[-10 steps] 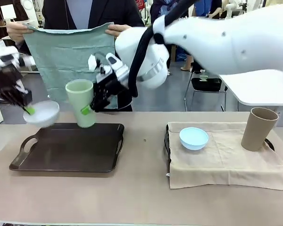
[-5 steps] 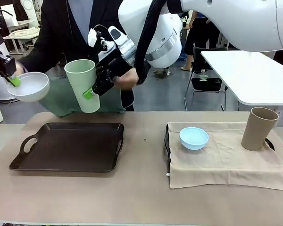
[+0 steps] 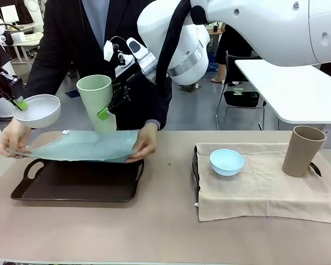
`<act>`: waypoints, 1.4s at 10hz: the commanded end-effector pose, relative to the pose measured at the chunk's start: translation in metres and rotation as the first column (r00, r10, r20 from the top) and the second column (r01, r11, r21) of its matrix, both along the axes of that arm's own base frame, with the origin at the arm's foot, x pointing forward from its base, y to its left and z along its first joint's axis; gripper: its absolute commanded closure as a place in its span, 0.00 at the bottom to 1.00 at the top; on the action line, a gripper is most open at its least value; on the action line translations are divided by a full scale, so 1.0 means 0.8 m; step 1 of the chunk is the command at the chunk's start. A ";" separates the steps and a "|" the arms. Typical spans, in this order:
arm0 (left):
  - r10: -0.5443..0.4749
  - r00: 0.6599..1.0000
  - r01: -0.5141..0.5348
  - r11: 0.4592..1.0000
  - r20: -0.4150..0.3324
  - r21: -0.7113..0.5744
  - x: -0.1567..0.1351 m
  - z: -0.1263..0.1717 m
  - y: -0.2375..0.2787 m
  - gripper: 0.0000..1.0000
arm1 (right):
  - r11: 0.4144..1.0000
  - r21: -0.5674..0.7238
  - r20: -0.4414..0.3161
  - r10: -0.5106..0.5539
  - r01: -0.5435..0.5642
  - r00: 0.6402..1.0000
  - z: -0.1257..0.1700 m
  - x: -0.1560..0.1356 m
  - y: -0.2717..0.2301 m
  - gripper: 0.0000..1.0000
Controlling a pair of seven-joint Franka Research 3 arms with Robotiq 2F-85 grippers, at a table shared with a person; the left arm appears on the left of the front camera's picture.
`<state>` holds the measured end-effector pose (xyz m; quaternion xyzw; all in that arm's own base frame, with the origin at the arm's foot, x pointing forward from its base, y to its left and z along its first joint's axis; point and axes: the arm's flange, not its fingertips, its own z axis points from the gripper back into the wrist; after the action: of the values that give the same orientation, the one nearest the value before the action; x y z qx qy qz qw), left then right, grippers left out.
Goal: Set up a tray with a mat and arrange the tableware.
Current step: Pick up the Picnic Bowl and Reusable plastic cup from the Handle tray in front of the human's position and hold them in the air, then place the Picnic Bowl and Reusable plastic cup back onto the Handle tray in front of the human's position.
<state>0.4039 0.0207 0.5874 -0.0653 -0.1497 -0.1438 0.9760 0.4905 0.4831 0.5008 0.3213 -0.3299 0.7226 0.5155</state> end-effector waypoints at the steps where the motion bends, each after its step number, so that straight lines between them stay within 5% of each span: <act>1: -0.012 1.000 0.012 1.000 0.018 -0.012 0.000 0.003 0.001 1.00 | 1.000 0.014 0.009 0.009 -0.009 1.000 0.002 -0.001 -0.001 0.30; 14: -0.012 1.000 0.012 1.000 0.018 -0.012 0.000 0.003 0.001 1.00 | 1.000 0.014 0.009 0.009 -0.009 1.000 0.002 -0.001 -0.001 0.30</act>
<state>0.4039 0.0206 0.5880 -0.0653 -0.1511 -0.1440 0.9758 0.4902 0.4837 0.5019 0.3213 -0.3307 0.7228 0.5147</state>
